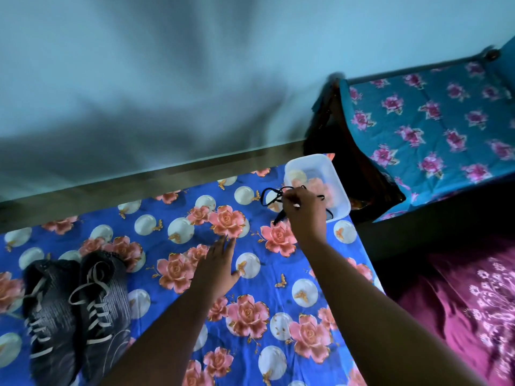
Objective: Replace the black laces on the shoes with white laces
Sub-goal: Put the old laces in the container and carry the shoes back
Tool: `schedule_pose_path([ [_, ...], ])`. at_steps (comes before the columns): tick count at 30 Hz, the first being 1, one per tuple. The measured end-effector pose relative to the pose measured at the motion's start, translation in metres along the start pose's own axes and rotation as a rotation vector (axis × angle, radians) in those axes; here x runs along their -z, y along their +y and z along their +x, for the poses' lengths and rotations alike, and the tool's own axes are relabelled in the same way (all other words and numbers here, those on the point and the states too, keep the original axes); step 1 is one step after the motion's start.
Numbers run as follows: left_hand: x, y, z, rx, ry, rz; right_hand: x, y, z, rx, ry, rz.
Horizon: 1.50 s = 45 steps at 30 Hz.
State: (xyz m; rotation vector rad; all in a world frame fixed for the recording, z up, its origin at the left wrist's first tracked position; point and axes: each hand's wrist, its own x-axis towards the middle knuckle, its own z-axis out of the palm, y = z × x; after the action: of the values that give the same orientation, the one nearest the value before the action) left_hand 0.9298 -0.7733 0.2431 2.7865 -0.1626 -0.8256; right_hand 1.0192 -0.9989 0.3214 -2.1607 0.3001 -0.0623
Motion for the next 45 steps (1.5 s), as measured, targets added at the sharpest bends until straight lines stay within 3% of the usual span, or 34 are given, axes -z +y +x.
schedule_pose_path([
  [5, 0.012, 0.021, -0.003, -0.021, -0.035, -0.051, 0.058, 0.008, 0.028, -0.062, 0.223, -0.004],
  [11, -0.003, 0.034, 0.002, -0.013, -0.064, -0.020, 0.060, 0.035, 0.037, -0.090, -0.070, -0.347],
  [17, -0.012, 0.037, -0.002, -0.019, -0.045, 0.009, 0.028, 0.034, 0.014, 0.220, -0.170, -0.639],
  [22, -0.013, 0.032, 0.000, -0.024, -0.053, 0.000, 0.029, 0.051, 0.008, 0.277, -0.197, -0.773],
  [25, -0.014, 0.032, 0.001, -0.023, -0.049, 0.011, 0.030, 0.057, 0.008, 0.273, -0.193, -0.751],
  [27, -0.015, 0.033, 0.002, -0.022, -0.046, 0.013, 0.035, 0.055, 0.006, 0.227, -0.146, -0.596],
  [30, -0.017, 0.033, 0.003, -0.018, -0.041, -0.001, 0.044, 0.044, 0.013, 0.076, 0.020, -0.297],
  [32, -0.018, 0.032, 0.004, -0.009, -0.037, -0.025, 0.049, 0.046, 0.022, -0.014, 0.090, -0.277],
  [34, -0.017, 0.033, 0.005, 0.007, -0.031, -0.067, 0.051, 0.052, 0.023, -0.032, 0.048, -0.373],
  [38, -0.011, 0.039, 0.005, 0.028, -0.005, -0.215, 0.044, 0.058, 0.003, 0.111, 0.037, -0.530],
  [42, 0.006, 0.042, 0.001, 0.038, 0.022, -0.394, 0.028, 0.046, -0.023, 0.247, 0.003, -0.418],
  [45, 0.016, 0.036, -0.006, 0.029, 0.041, -0.480, 0.015, 0.032, -0.045, 0.101, -0.132, -0.168],
])
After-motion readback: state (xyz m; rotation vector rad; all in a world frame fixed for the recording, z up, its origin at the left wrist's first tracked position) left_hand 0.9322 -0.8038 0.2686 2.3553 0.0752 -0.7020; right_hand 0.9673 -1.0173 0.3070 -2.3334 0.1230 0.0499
